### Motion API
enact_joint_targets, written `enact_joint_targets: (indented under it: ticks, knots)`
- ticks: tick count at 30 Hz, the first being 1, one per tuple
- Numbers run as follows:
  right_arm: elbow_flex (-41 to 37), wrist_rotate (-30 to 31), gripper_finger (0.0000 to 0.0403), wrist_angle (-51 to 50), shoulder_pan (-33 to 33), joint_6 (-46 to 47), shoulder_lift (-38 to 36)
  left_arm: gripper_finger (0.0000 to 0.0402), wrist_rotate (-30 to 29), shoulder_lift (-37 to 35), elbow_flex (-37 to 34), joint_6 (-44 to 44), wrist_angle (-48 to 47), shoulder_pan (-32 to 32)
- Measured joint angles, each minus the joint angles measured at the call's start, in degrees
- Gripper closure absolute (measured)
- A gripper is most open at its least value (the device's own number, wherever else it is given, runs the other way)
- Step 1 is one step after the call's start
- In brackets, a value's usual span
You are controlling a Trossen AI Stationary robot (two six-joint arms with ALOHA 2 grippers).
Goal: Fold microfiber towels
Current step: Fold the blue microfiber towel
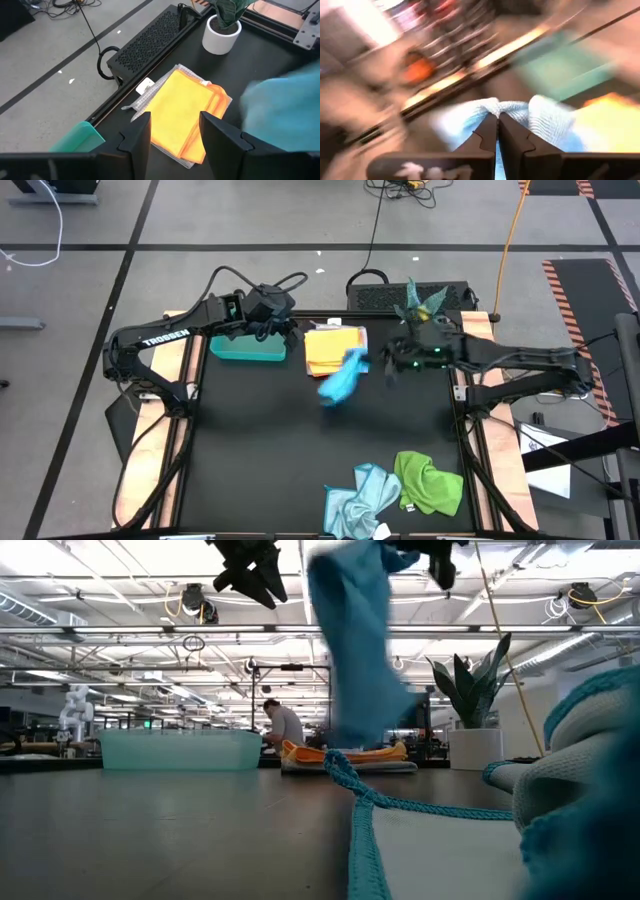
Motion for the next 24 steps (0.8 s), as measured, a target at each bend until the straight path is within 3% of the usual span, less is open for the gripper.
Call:
enact_joint_targets:
  ticks: [2, 3, 4, 5, 7, 9, 11, 14, 20, 24]
  knots:
    - [-0.13, 13.11, 0.0402, -0.86, 0.73, -2.46, -1.15, 0.0231, 0.0, 0.0, 0.0, -0.04, 0.01, -0.03]
    - [-0.19, 16.62, 0.0402, -0.12, 0.91, -2.98, -1.29, 0.0231, 0.0, 0.0, 0.0, -0.06, 0.02, -0.06]
    - [-0.21, 16.53, 0.0402, 1.7, 1.07, -3.28, -1.24, 0.0231, -0.01, 0.0, 0.0, -0.07, 0.03, -0.05]
    - [-0.21, 12.6, 0.0402, 4.44, 1.43, -3.69, -1.04, 0.0231, 0.0, 0.0, 0.0, -0.07, 0.07, -0.05]
    - [-0.15, -0.79, 0.0402, 8.75, 3.1, -4.49, -0.03, 0.0231, -0.01, 0.0, 0.0, -0.07, 0.09, -0.05]
    - [-0.13, -7.02, 0.0403, 10.14, 5.37, -5.77, 1.41, 0.0231, -0.02, 0.0, 0.0, -0.09, 0.09, -0.05]
    - [-0.31, -4.44, 0.0403, 9.5, 6.33, -9.01, 1.91, 0.0231, -0.02, 0.0, 0.0, -0.59, 0.13, -0.07]
    - [-0.18, 4.21, 0.0403, 10.25, 4.92, -10.39, 1.6, 0.0231, 0.16, 0.0, 0.0, -2.23, 0.2, -0.07]
    - [-0.2, 4.22, 0.0403, 9.04, 3.33, -9.89, 1.74, 0.0231, -2.07, 0.0, 0.0, -2.58, 0.54, -3.45]
    - [-0.2, 10.21, 0.0403, 9.18, 1.49, -8.65, 1.7, 0.0231, -8.03, 0.0, 0.0, -2.63, 2.04, -7.94]
